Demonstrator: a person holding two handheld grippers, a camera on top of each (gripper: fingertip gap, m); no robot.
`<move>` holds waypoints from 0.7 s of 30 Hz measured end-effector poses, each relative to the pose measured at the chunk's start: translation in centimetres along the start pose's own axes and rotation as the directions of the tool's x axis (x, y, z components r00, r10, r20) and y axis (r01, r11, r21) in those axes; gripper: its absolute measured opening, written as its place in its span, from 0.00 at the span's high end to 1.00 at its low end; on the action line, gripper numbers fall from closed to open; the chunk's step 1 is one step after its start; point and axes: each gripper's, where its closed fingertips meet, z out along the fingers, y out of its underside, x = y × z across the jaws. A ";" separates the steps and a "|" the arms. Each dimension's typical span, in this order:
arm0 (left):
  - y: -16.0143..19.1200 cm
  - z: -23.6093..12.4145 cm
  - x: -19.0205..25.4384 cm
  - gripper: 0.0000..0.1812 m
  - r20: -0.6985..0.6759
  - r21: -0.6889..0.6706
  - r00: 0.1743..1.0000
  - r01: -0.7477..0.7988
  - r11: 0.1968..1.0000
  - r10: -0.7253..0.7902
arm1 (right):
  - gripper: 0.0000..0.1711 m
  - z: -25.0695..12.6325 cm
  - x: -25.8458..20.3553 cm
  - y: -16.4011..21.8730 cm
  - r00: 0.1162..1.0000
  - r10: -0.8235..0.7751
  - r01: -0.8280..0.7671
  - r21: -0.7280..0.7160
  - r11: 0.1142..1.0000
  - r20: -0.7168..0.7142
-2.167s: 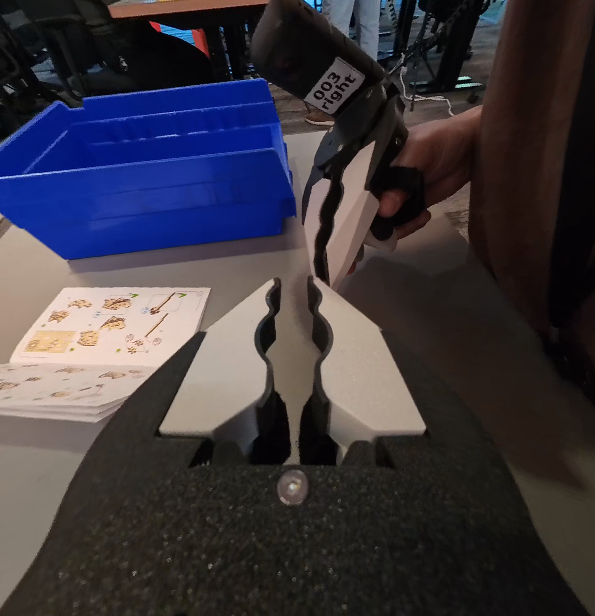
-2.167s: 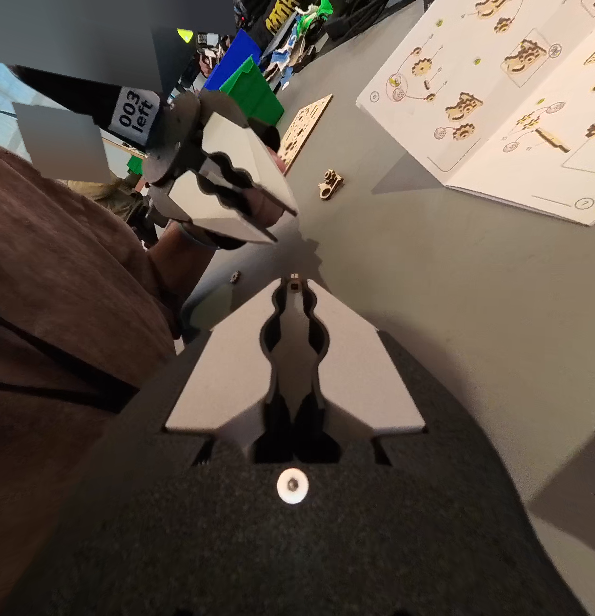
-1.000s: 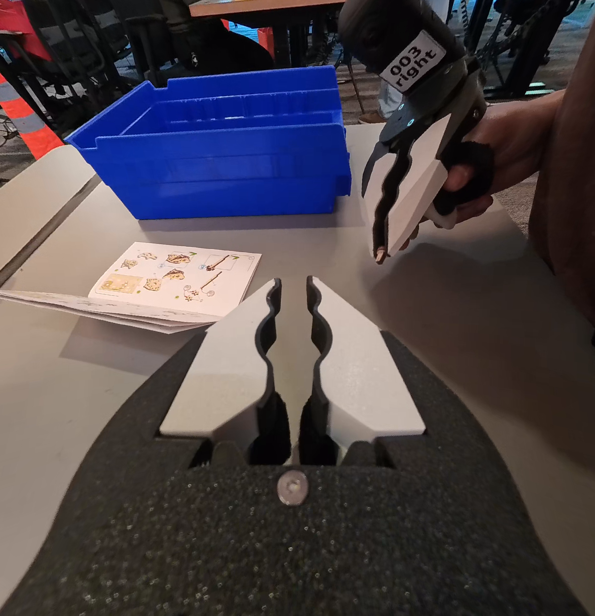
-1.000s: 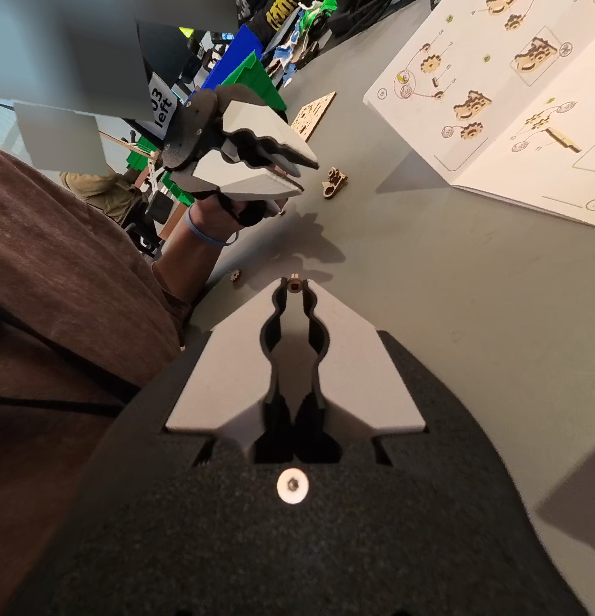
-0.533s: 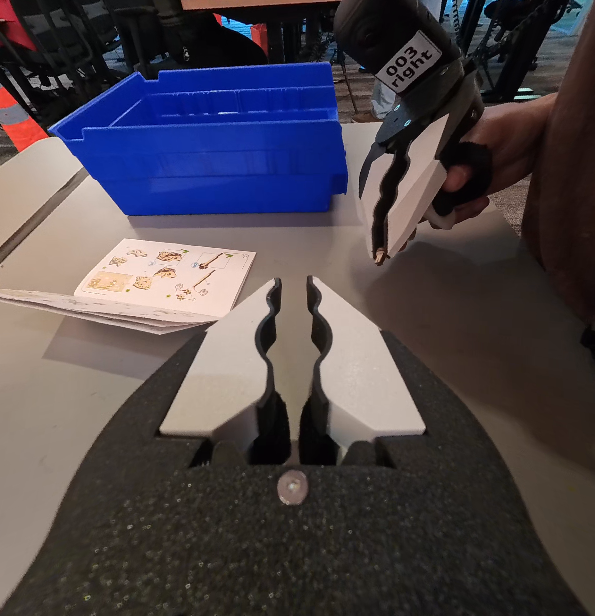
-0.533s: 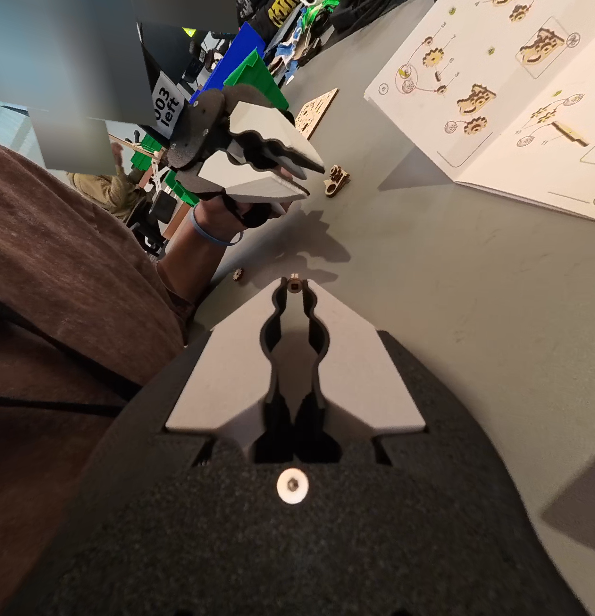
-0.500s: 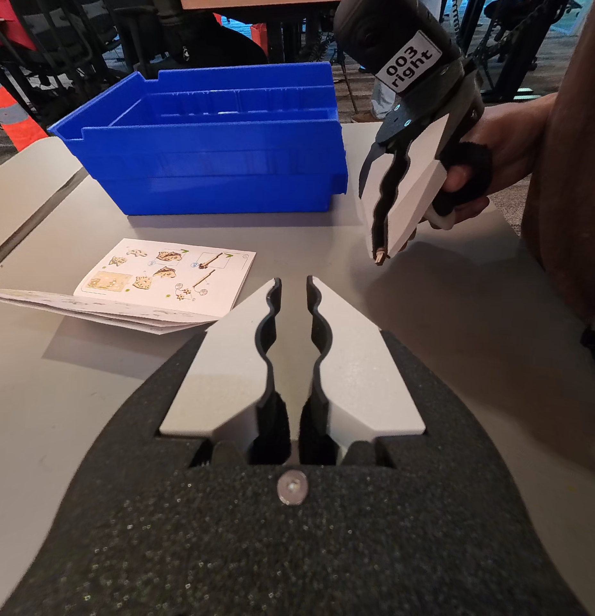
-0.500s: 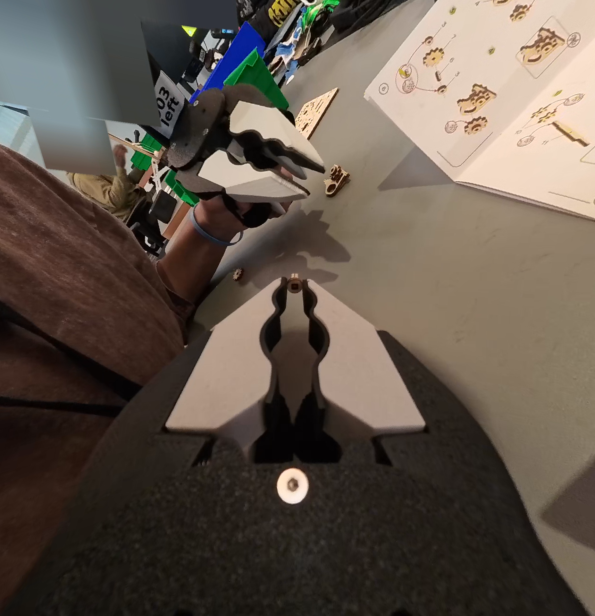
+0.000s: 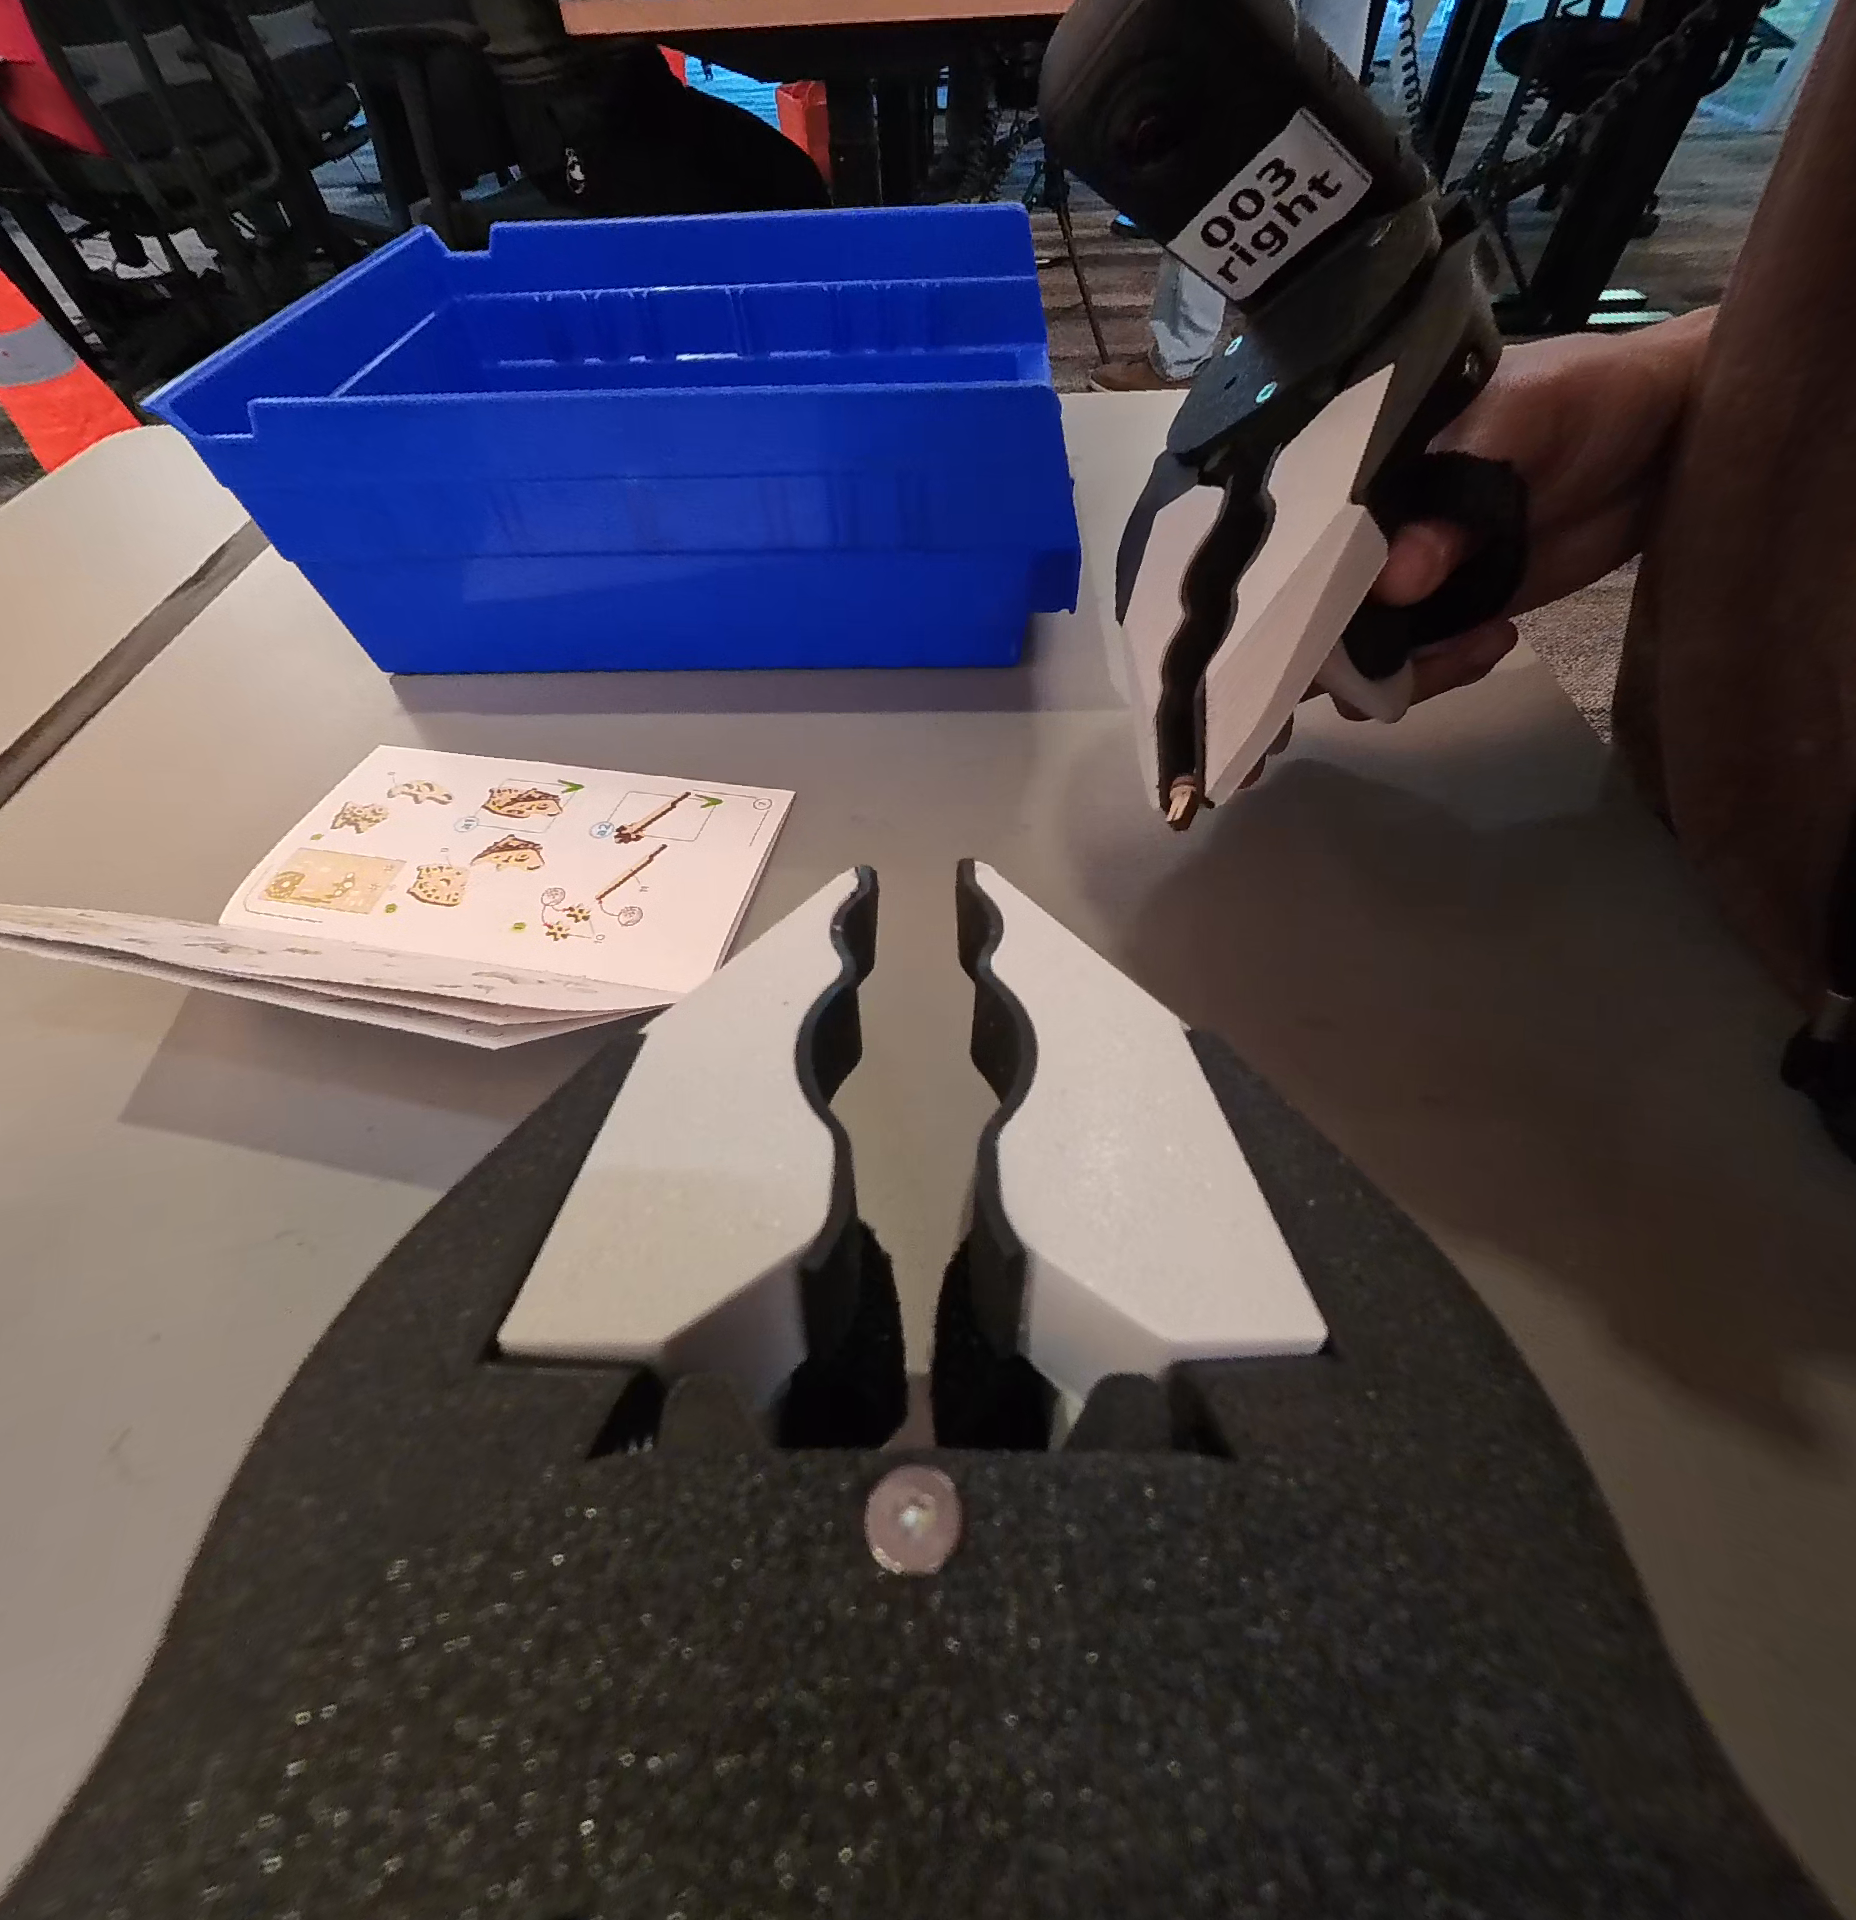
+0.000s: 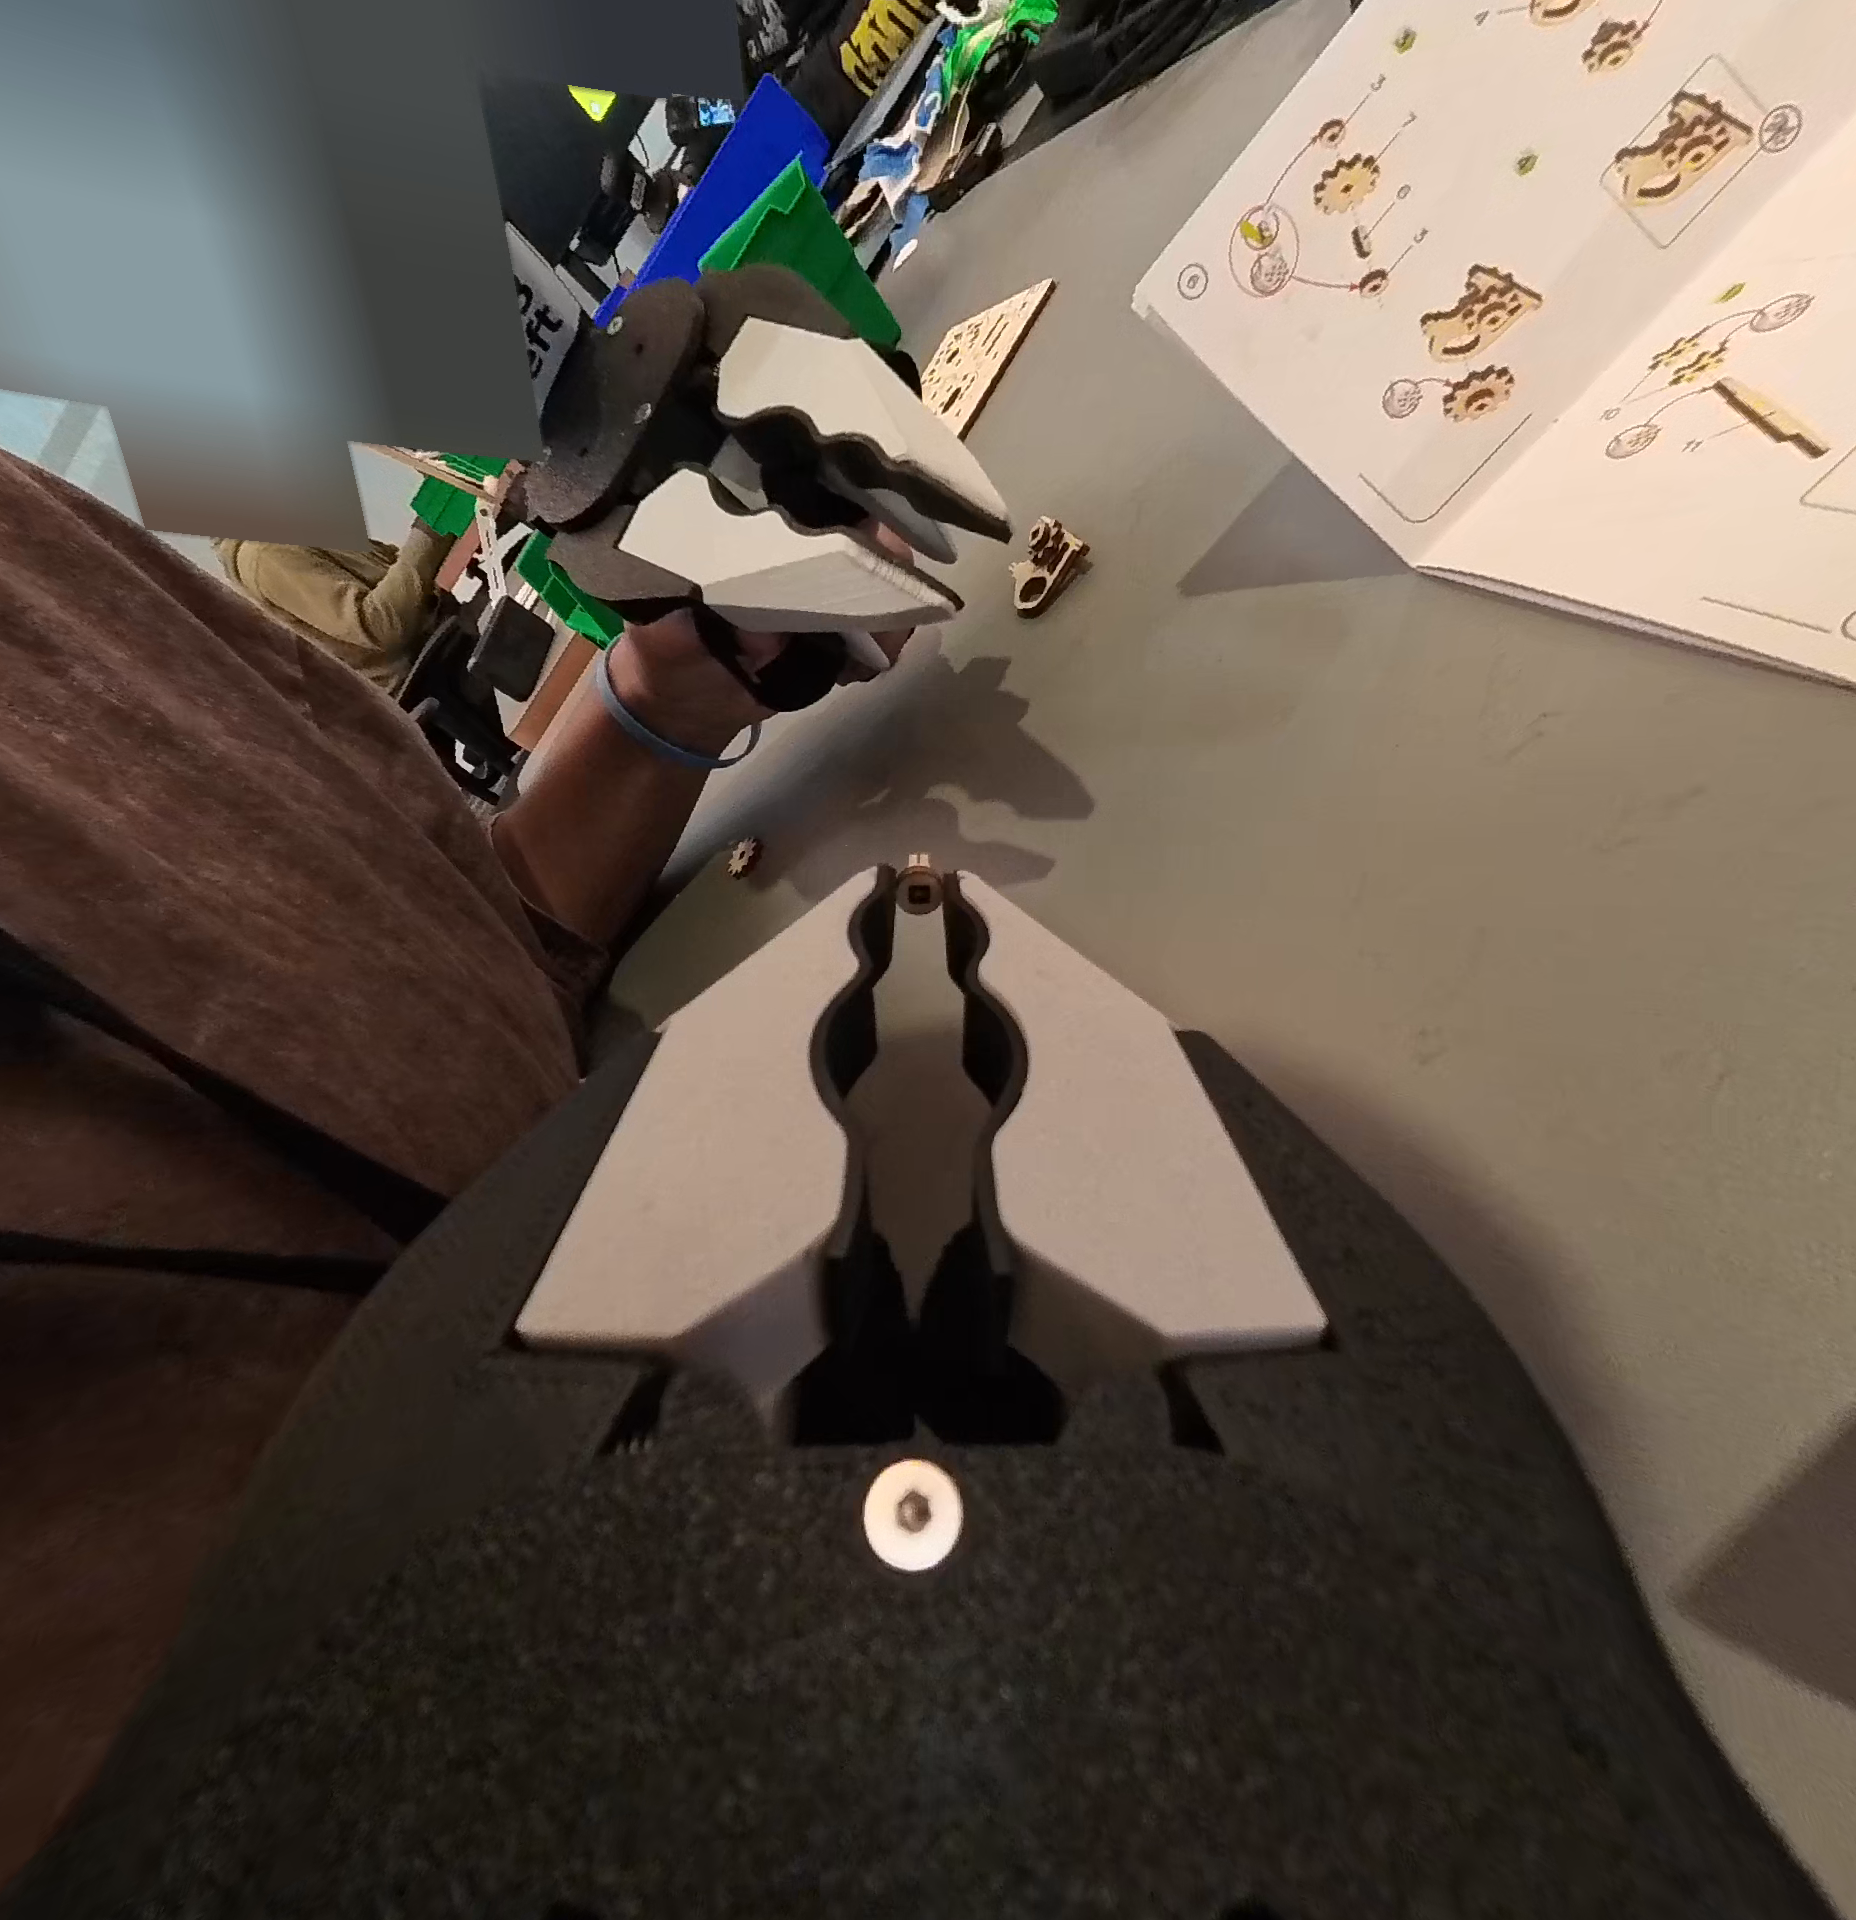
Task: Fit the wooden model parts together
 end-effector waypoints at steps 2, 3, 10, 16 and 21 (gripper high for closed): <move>0.0 0.0 0.0 0.93 0.001 -0.003 1.000 -0.002 1.000 0.002 | 0.95 0.0 0.0 0.0 1.000 -0.002 0.002 0.000 1.000 -0.001; 0.0 0.0 0.0 0.93 0.002 -0.003 1.000 -0.003 1.000 0.003 | 0.95 0.0 -0.1 0.0 1.000 -0.003 0.003 -0.001 1.000 -0.002; -0.3 -0.5 0.1 0.93 0.016 -0.003 1.000 -0.020 1.000 0.020 | 0.95 0.0 -0.5 0.2 1.000 -0.024 0.024 -0.009 1.000 -0.007; -0.6 -1.0 -0.1 0.93 0.027 -0.003 0.999 -0.028 1.000 0.028 | 0.95 0.1 -0.6 0.2 0.999 -0.036 0.036 -0.013 0.999 -0.013; -1.8 -3.6 -2.2 0.93 0.115 0.009 0.993 -0.031 0.999 0.030 | 0.95 0.3 -0.7 0.4 0.998 -0.062 0.061 -0.023 0.998 -0.025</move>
